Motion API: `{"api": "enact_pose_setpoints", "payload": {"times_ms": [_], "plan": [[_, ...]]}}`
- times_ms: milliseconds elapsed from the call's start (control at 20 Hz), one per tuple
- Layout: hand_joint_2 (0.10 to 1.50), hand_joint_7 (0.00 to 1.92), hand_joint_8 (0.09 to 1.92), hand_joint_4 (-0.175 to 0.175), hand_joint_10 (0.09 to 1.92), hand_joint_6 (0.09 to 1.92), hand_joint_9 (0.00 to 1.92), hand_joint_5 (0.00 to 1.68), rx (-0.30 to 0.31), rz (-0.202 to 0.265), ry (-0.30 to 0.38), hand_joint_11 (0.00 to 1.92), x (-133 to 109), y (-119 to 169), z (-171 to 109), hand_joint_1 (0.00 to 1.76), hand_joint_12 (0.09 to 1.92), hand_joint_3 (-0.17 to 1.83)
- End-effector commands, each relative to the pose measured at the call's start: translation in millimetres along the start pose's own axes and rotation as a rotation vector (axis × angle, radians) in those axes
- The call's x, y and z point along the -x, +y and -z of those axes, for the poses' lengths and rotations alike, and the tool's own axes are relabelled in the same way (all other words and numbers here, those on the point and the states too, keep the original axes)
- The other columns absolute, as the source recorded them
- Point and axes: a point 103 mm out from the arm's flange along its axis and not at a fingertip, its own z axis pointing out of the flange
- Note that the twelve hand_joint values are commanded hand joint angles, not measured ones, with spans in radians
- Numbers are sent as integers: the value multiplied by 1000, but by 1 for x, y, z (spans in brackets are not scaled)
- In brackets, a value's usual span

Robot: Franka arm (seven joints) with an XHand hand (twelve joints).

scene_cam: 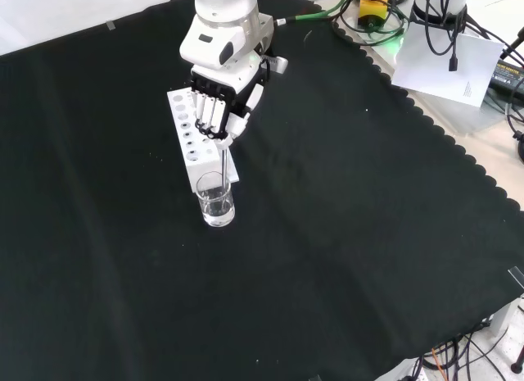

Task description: Put the glass rod back on the white test tube rack.

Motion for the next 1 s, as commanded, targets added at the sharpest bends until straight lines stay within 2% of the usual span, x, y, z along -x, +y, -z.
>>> {"api": "enact_pose_setpoints", "payload": {"times_ms": [50, 400, 650, 1000], "plan": [[1133, 844, 1257, -175, 1277, 761, 1025, 878, -1, -13, 2, 1569, 6, -2, -1, 1385, 662, 0], [1133, 845, 1256, -175, 1277, 759, 1025, 879, 28, -29, -2, 1568, 11, -4, 16, 1385, 662, 0], [1133, 845, 1255, -175, 1277, 758, 1025, 879, 78, -33, -4, 1568, 10, -13, 51, 1385, 663, 0], [1132, 845, 1255, -175, 1277, 757, 1025, 880, 126, -93, -14, 1567, 26, -41, 91, 1385, 663, 0]]}}
